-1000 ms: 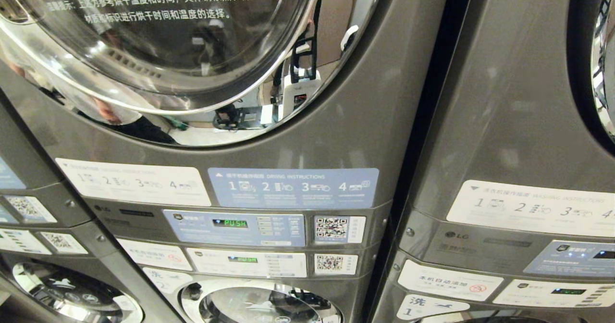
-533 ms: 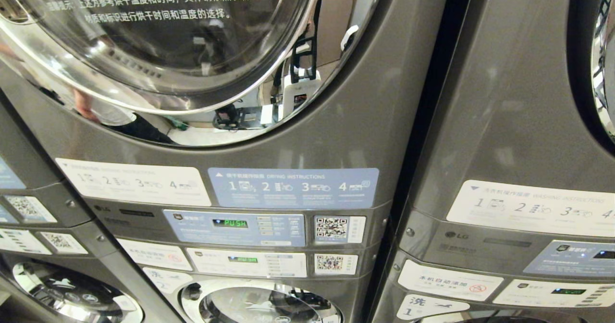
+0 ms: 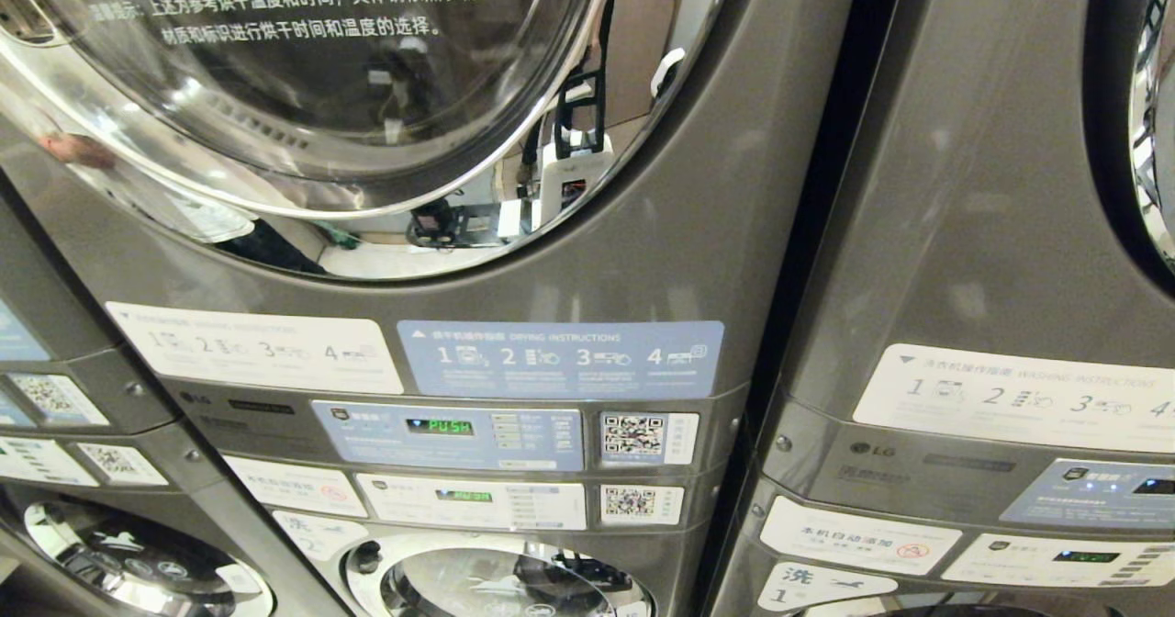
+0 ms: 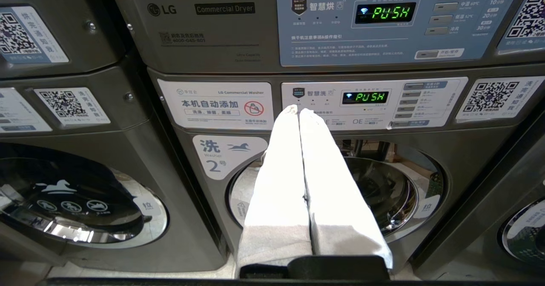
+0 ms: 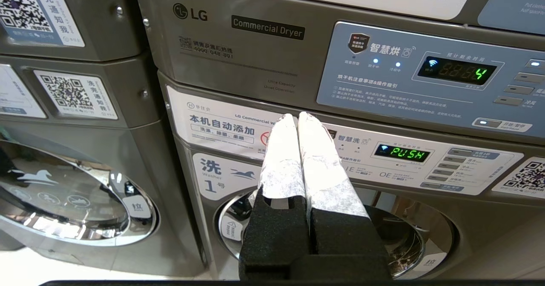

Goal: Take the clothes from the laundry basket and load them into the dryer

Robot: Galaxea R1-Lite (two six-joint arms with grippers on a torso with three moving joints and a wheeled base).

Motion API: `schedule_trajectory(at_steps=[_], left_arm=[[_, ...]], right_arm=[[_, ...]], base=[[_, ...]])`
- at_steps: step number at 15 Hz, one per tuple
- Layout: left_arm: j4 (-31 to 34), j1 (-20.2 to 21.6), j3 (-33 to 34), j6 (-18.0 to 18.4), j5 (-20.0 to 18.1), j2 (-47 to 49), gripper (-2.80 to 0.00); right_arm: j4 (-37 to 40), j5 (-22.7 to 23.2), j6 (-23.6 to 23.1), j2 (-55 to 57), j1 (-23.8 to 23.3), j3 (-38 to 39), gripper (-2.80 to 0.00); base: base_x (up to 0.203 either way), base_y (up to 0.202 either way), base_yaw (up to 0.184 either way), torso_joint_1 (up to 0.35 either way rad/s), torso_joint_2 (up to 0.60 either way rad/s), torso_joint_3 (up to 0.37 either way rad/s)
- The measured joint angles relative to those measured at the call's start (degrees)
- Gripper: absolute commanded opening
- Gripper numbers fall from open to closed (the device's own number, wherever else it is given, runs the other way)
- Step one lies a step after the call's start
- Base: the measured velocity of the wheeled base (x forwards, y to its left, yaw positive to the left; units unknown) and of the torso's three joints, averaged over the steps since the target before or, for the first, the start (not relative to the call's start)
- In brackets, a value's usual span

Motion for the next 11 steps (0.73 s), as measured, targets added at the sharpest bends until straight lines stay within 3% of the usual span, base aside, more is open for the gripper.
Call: schedule_trajectory(at_steps=[11], left_arm=[[-0.05,0.00,0.00,-1.19,0.23,-0.02,-2.80]], right_arm=[[-0.01,-0.13,0.04,0.00,-0.09,0.02,-2.80]], base=[[0.000,0.000,0.000,0.000,0.00,0.000]])
